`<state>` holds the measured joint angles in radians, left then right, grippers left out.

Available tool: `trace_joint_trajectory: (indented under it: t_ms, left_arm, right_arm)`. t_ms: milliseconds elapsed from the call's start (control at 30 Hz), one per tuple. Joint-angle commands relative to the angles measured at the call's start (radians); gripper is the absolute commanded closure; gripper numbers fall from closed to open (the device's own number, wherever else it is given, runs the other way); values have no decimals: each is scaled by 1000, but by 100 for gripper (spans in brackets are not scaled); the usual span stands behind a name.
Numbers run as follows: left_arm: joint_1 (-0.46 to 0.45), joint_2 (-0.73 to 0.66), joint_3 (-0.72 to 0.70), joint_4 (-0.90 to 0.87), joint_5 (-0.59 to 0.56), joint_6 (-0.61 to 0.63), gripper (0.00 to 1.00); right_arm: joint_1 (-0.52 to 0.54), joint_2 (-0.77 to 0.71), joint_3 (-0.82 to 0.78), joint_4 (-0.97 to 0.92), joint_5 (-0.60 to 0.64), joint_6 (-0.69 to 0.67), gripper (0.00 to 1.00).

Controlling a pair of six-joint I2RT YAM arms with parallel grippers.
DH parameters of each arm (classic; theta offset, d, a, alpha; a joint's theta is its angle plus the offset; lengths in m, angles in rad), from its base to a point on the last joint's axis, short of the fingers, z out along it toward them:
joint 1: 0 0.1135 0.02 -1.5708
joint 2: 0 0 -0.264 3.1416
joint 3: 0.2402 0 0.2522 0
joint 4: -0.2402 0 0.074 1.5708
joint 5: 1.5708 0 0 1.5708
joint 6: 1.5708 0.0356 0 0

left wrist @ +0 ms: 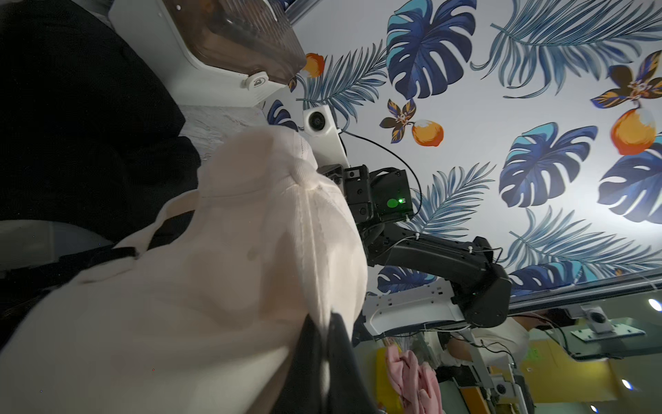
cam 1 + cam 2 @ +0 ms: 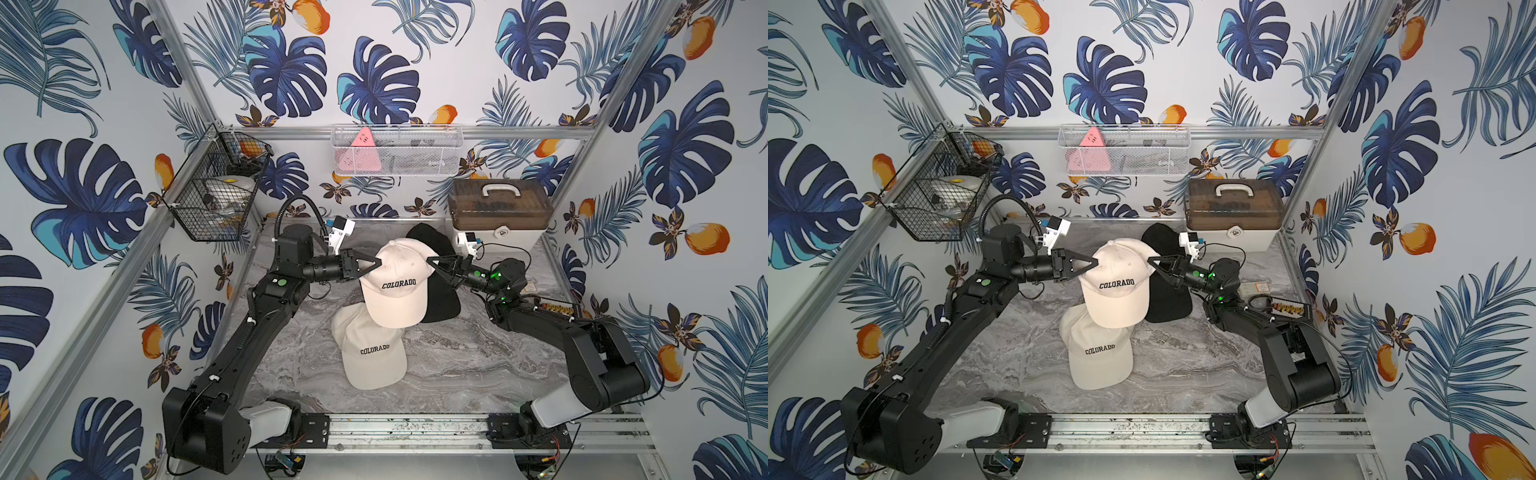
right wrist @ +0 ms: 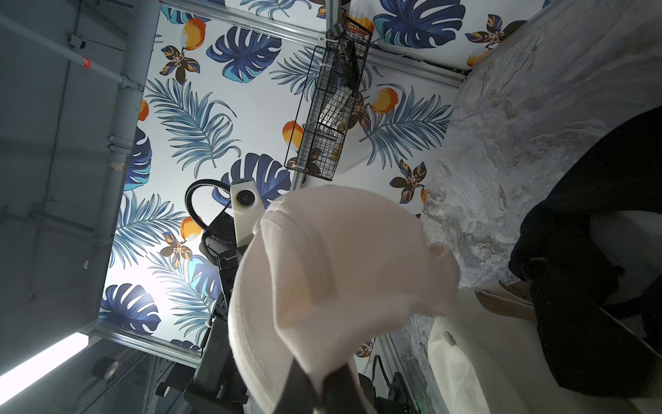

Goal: Stack the baseball caps by color
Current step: Place the baseball cap on the baseball cap.

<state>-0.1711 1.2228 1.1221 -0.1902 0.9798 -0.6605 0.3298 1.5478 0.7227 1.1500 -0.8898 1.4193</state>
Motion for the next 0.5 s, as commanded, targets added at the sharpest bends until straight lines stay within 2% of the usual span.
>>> trace_joint_trajectory:
  t_ms: [0,167,233,367,467]
  left_arm:
    - [-1,-33,24,-203,-89,177,100]
    - [-1,-107,-20,-320,-224,238,100]
    - [-1,-149,-61,-333,-251,243,100]
    - [-1,-236,-153,-344,-341,254,100]
    - [0,-291,-220,-346,-436,254,100]
  right_arm:
    - [13,-19,-22,-16,-5,-30,100]
    - [96,-65,-35,-187,24,-139,100]
    - [147,-90,-22,-326,51,-235,100]
    - [266,-137,63,-720,152,-507,100]
    - [326,-136,105,-855,224,-626,100]
